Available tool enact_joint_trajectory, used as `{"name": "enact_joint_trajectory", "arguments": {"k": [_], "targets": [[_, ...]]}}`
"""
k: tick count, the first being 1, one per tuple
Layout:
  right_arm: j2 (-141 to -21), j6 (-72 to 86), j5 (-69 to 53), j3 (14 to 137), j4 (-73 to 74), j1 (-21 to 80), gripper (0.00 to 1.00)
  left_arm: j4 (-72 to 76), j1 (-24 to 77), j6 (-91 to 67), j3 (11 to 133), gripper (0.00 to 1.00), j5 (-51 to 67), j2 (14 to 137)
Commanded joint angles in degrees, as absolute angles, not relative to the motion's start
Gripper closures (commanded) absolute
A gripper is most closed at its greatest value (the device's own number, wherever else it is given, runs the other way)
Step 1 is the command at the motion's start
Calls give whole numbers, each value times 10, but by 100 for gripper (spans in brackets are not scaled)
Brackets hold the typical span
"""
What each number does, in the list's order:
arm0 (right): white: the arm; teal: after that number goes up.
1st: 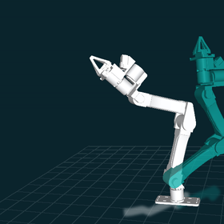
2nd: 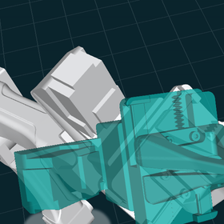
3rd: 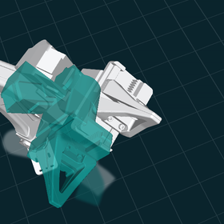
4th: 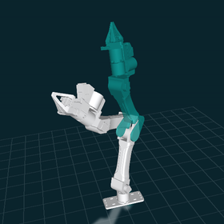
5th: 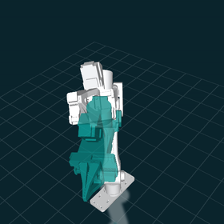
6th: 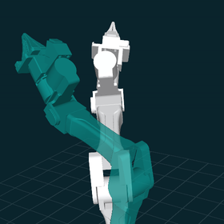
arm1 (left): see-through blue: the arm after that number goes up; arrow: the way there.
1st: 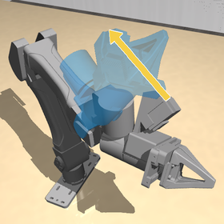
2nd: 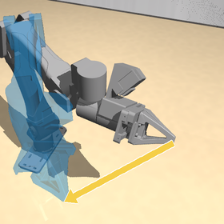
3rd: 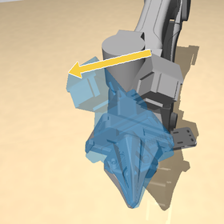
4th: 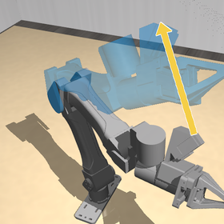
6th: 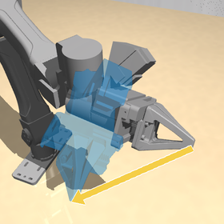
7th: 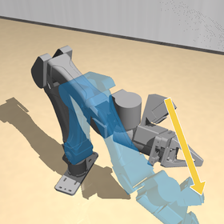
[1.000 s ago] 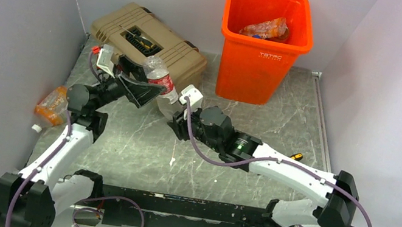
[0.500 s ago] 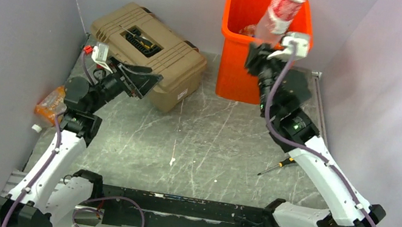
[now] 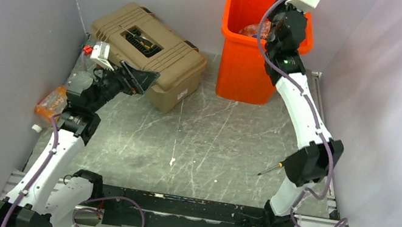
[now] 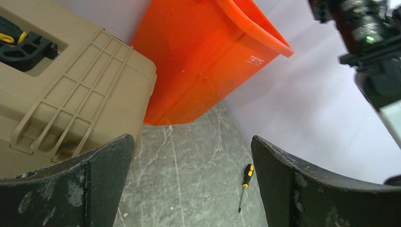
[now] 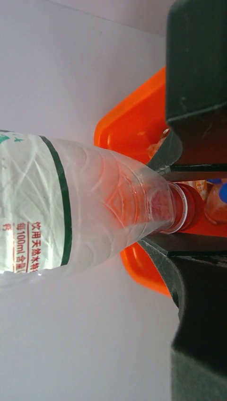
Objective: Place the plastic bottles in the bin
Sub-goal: Place the plastic bottle in the trash bin, then pick up the plastic bottle from the corner of the board.
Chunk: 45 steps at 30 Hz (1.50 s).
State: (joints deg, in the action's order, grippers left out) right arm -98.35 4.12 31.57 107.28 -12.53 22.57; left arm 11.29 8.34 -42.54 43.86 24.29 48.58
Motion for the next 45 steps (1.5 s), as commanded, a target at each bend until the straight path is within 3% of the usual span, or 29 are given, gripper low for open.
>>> {"name": "enact_joint_trajectory", "arguments": {"k": [1,6,12,22,26,31,33,40,45], "targets": [[-1042,64,261,1159,-113,200,100,148,82,-403,447,0,269,476],[-1122,61,237,1241,-68,191,100,151,81,-405,448,0,275,479],[-1158,87,224,1233,-60,181,98,143,79,-407,453,0,280,482],[-1161,97,203,1224,-45,175,50,146,79,-416,454,1,289,488],[-1152,100,198,1231,-35,175,42,146,79,-413,452,1,285,486],[-1133,107,196,1232,-23,176,11,136,78,-409,453,1,276,485],[-1119,110,193,1230,-22,176,4,133,78,-407,454,0,272,485],[-1056,117,167,1231,-21,188,2,121,77,-400,456,0,256,483],[-981,80,158,1189,-41,252,2,83,73,-391,465,0,216,476]]}}
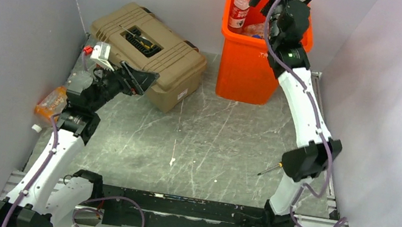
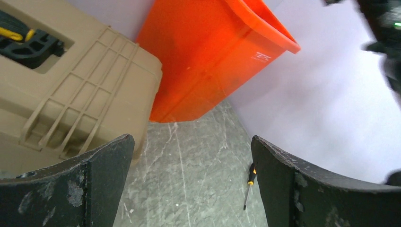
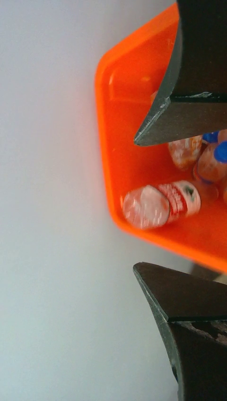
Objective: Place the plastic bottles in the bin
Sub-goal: Pick up the plastic bottle from the corner of the board.
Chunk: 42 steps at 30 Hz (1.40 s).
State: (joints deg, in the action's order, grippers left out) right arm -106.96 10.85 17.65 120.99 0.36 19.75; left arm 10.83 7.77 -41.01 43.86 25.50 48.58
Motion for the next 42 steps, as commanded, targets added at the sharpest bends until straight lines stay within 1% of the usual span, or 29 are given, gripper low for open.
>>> {"name": "enact_joint_trajectory", "arguments": {"k": [1,5,11,15,20,25,28,31,34,36,39,42], "targets": [[-961,67,159,1169,-52,272,2,69,73,-387,469,0,201,475],[-866,22,155,1058,-94,357,3,3,72,-370,488,0,123,476],[-738,56,102,833,-112,436,4,-158,71,-370,547,1,-26,504],[-670,94,65,711,-96,449,4,-221,72,-371,579,1,-112,529],[-608,134,8,585,-51,454,5,-257,78,-351,604,1,-157,544],[-567,179,8,478,-41,456,6,-264,78,-353,597,1,-211,554],[-550,202,5,425,-64,456,6,-288,78,-384,598,1,-254,578],[-550,218,10,397,-74,456,6,-327,77,-429,609,0,-282,600],[-557,227,22,386,-70,457,6,-316,74,-463,578,1,-288,591],[-555,228,18,373,-76,457,6,-290,61,-496,543,1,-284,563],[-543,228,13,352,-91,457,7,-204,26,-548,461,0,-275,492],[-535,222,10,340,-95,457,7,-156,20,-633,390,1,-344,441]]}}
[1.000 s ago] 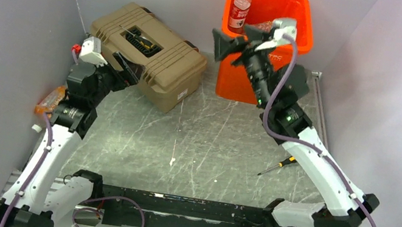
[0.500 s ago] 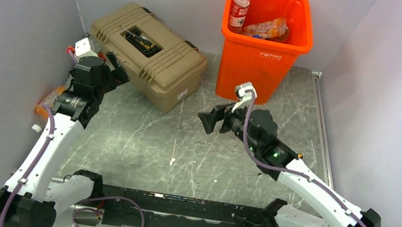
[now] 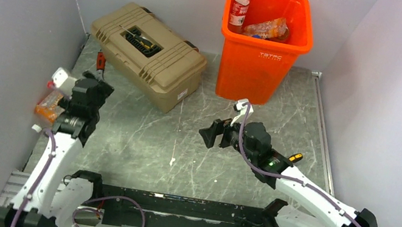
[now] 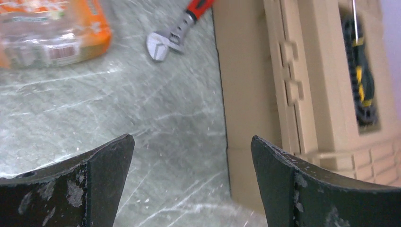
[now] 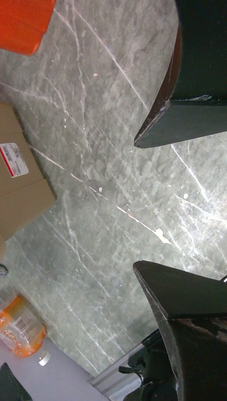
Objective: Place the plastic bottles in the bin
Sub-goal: Pick up the plastic bottle from the corner of the board.
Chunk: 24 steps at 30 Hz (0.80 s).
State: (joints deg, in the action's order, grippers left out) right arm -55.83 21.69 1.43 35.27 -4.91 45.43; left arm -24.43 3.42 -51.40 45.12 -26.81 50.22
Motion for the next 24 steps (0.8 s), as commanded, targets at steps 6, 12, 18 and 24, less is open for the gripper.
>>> {"name": "enact_joint_trajectory", "arguments": {"k": [6,12,18,24], "targets": [[-529,237,-18,328,-98,457,7,-234,18,-680,394,1,-519,483],[-536,267,-71,326,-114,458,9,-342,-63,-764,403,0,-502,541],[-509,279,-88,317,-124,458,9,-214,-160,-749,318,1,-398,508],[-496,287,-88,307,-122,459,9,-115,-206,-747,261,0,-346,526]]}}
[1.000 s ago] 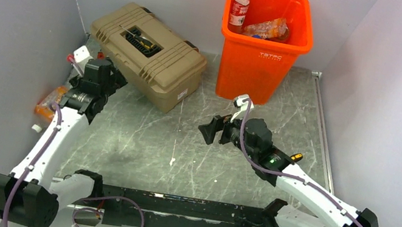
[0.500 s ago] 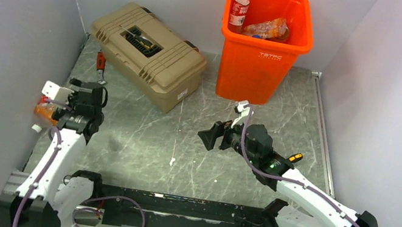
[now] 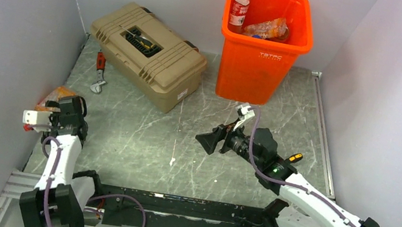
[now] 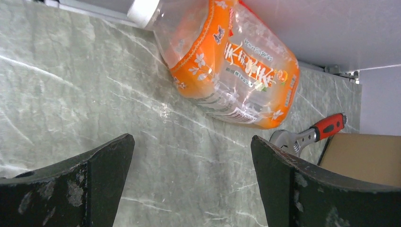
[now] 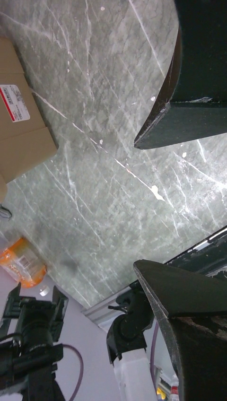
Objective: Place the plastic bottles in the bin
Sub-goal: Pick up the plastic bottle from the corner of the board.
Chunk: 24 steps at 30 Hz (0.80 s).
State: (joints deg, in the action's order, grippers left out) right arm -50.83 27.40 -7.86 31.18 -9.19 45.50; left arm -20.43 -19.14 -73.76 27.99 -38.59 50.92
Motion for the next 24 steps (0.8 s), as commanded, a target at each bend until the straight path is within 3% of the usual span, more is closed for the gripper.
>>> {"name": "enact_joint_trajectory", "arguments": {"k": [1,8,24], "targets": [[-496,289,-90,307,-121,459,9,-100,-212,-754,251,0,-342,535],[-479,282,-88,304,-111,461,9,48,-230,-716,219,0,-336,574],[-484,267,-64,309,-94,461,9,132,-312,-757,222,3,-290,697]]}}
